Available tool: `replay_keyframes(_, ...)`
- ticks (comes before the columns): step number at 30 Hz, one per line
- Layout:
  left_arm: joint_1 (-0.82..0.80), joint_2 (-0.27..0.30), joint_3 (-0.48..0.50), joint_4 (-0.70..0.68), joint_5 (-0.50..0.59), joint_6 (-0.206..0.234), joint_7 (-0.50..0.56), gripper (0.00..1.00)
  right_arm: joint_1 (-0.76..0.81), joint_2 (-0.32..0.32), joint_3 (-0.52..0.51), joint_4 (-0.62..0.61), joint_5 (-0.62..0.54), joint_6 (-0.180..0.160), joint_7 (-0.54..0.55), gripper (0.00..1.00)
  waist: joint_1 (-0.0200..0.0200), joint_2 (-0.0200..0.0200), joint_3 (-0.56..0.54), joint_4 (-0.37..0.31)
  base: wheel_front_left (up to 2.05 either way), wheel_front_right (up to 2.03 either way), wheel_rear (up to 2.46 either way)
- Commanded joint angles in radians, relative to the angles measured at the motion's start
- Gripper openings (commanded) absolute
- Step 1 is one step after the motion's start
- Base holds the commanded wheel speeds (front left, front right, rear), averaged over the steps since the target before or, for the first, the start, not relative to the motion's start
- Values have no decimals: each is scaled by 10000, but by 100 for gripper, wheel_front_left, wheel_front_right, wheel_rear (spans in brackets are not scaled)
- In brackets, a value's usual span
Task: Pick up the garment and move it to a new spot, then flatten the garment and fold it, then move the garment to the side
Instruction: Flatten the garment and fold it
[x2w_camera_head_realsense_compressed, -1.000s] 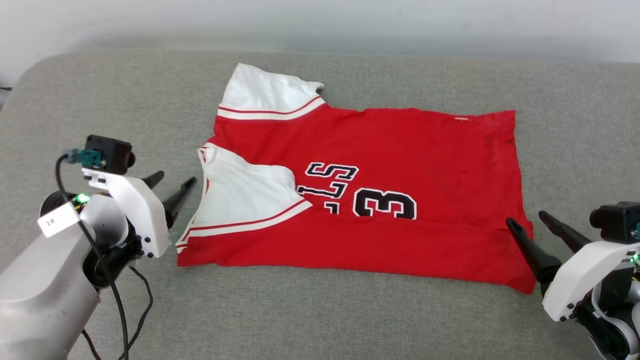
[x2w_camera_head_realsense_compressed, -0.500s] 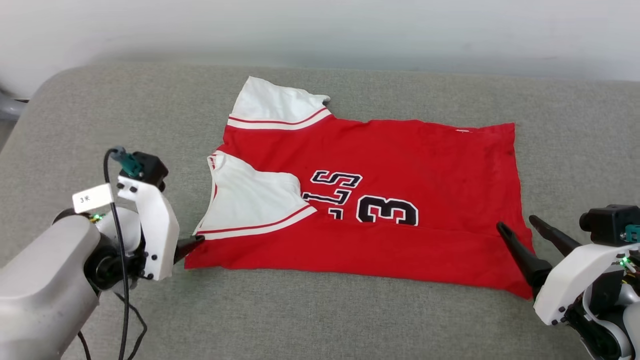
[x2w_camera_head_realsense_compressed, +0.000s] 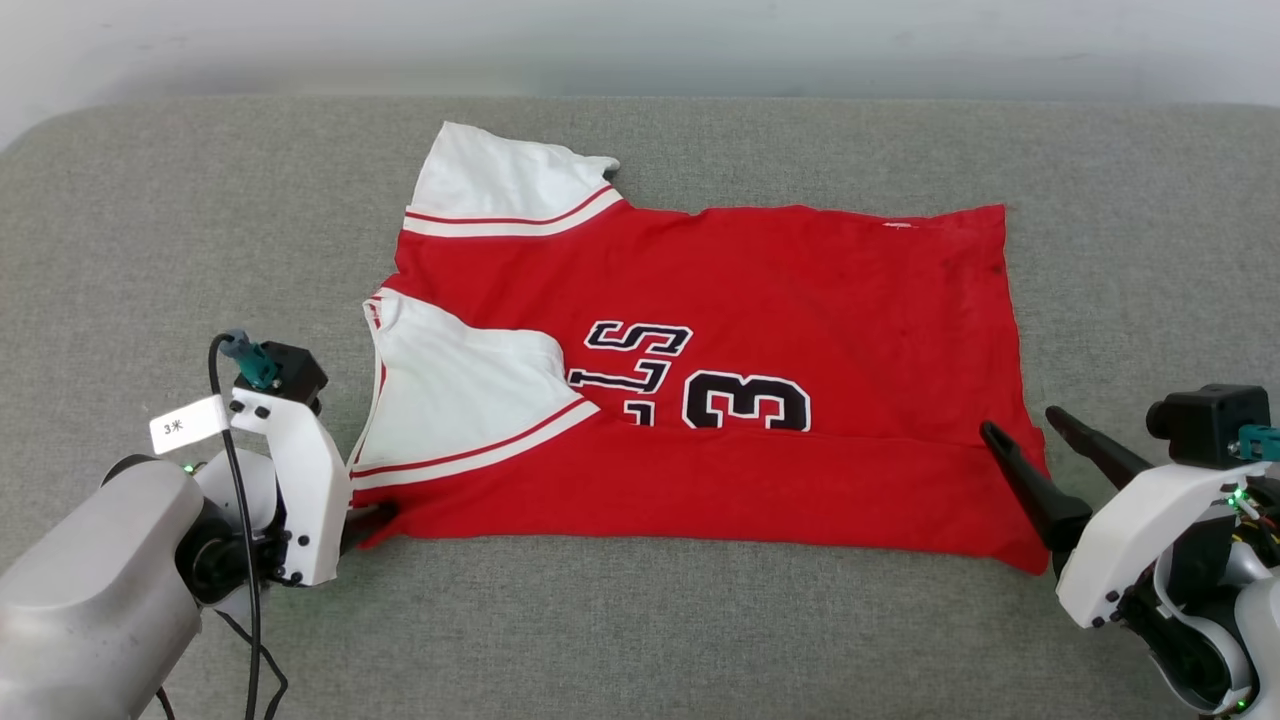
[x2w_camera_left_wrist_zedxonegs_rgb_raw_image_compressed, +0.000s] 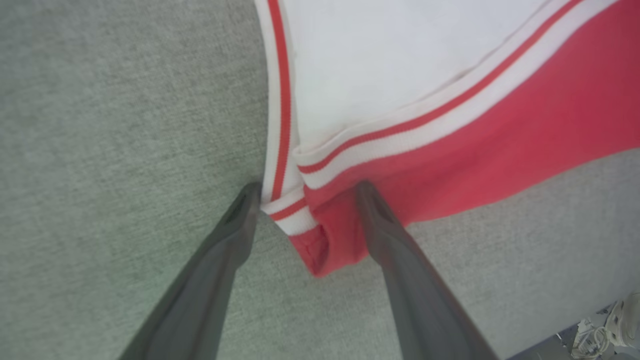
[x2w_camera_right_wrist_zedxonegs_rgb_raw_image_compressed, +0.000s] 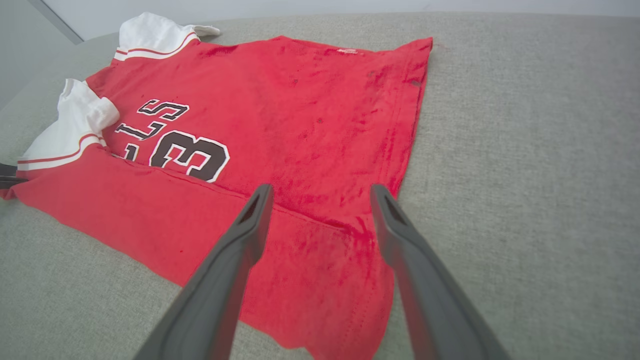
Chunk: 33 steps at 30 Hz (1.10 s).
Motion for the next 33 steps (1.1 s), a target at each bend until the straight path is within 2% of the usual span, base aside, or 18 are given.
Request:
replay_keyframes(1,405,-298,-315,275,15,12,-6,100,-173,-14,1,18,3,-9,-56,100,1,0,14,-24,0,0,0)
replay_keyframes(2,437,-341,-356,360,4,2,-53,74,-193,-34,-7,37,14,-9,-52,100,1,0,6,-29,0,0,0)
replay_keyframes(3,451,-370,-414,425,7,0,-103,0,-223,-63,-18,38,12,-9,-46,100,1,0,-11,-32,0,0,0)
replay_keyframes(9,197,-430,-406,411,-134,-31,-584,0,-415,-452,36,-76,-50,-9,263,100,1,0,-314,105,0,0,0)
replay_keyframes(13,-96,-273,-413,-3,-161,-35,-1020,0,-601,-938,73,-267,70,-9,933,100,1,0,-560,235,0,0,0)
replay_keyframes(24,-340,69,-548,-1151,-102,-37,-1840,0,-995,-2337,480,-600,742,-9,4831,100,1,0,-749,559,0,0,0)
replay_keyframes(29,-439,27,-647,-1456,24,-37,-2003,0,-972,-2393,600,-335,926,-9,5935,100,1,0,-613,686,0,0,0)
replay_keyframes(33,-532,-13,-684,-1562,82,-37,-2083,0,-978,-2092,754,58,797,-9,6210,100,1,0,-452,750,0,0,0)
